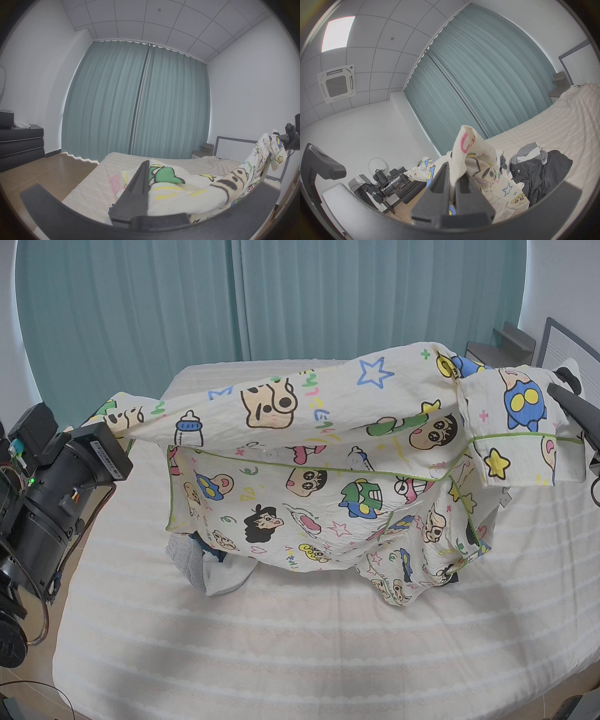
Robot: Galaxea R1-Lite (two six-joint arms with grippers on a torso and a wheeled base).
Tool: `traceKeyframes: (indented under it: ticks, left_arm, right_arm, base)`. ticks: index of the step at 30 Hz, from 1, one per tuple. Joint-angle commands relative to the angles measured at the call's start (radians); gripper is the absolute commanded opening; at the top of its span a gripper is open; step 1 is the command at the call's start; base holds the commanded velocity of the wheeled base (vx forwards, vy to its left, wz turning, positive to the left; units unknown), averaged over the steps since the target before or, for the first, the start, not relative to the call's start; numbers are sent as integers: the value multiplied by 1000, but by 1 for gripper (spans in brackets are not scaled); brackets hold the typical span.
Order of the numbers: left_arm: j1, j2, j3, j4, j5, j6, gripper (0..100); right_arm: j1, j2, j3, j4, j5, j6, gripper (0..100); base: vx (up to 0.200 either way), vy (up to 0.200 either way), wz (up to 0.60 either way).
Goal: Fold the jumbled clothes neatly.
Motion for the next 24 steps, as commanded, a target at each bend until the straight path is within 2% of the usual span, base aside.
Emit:
traceKeyframes:
  ticks: [1,9,21,24]
  left_arm:
    - [-1,-43,30,-2,2,-2,0]
    - [0,-66,59,-3,2,-4,0]
    - [0,-118,105,0,-6,-33,0]
    - [0,-121,117,1,-6,-22,0]
  right_arm:
    - [4,-21,-1,0,2,-1,0]
    - [5,-27,0,0,3,4,0]
    - [37,-78,29,3,16,7,0]
    - [37,-74,37,3,17,7,0]
  base:
    - [-200,0,0]
    - [-200,0,0]
    - [0,0,0]
    - [0,-200,0]
